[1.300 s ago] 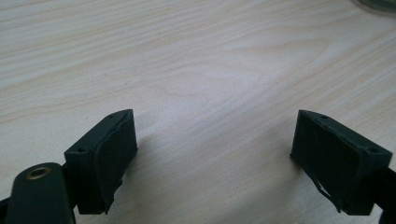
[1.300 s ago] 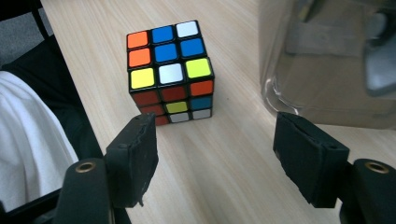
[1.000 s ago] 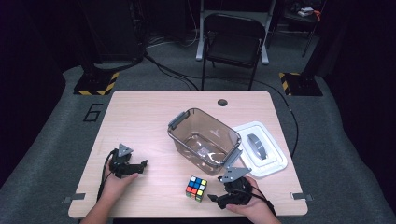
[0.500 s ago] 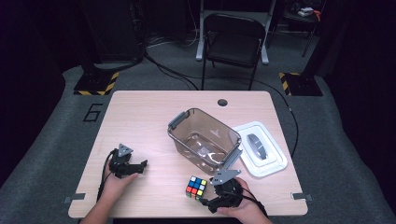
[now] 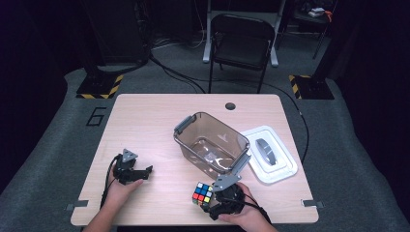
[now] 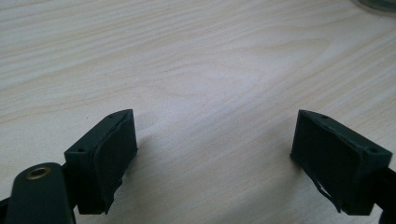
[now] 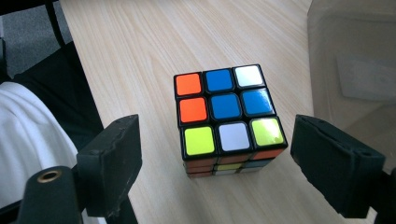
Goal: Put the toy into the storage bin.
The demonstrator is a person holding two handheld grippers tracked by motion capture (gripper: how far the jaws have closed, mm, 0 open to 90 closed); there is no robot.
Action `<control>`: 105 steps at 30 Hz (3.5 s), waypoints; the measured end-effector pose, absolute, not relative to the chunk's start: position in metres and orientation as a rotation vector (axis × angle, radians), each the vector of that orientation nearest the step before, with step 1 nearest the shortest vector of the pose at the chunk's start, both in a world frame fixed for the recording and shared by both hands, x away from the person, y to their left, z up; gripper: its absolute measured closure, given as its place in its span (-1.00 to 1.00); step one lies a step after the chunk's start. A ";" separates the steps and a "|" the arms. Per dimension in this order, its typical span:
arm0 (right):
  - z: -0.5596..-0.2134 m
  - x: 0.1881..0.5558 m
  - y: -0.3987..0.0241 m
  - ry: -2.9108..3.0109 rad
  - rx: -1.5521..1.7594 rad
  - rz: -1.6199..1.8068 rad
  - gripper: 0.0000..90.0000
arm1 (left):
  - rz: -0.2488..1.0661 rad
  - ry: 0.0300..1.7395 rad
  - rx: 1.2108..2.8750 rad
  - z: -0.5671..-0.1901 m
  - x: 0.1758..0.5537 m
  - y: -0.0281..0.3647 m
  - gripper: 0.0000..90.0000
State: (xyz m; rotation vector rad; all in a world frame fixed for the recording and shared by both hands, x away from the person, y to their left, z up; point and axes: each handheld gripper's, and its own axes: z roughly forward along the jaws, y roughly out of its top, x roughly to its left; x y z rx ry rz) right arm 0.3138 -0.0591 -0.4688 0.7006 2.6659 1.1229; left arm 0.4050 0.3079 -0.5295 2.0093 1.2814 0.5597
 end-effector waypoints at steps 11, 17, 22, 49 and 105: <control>-0.469 0.317 -0.047 2.662 0.690 1.120 -0.66 | 0.560 1.281 2.008 -0.529 0.405 0.308 -0.69; -0.472 0.321 -0.042 2.661 0.675 1.094 -0.66 | 0.559 1.281 2.010 -0.529 0.405 0.308 -0.69; -0.476 0.323 -0.039 2.661 0.686 1.082 -0.66 | 0.559 1.279 2.011 -0.529 0.405 0.308 -0.69; -0.493 0.327 -0.036 2.708 0.695 1.033 -0.28 | 0.559 1.278 2.011 -0.529 0.405 0.308 -0.69; -0.409 0.322 -0.037 2.720 0.689 1.041 -0.26 | 0.556 1.274 2.014 -0.529 0.405 0.308 -0.69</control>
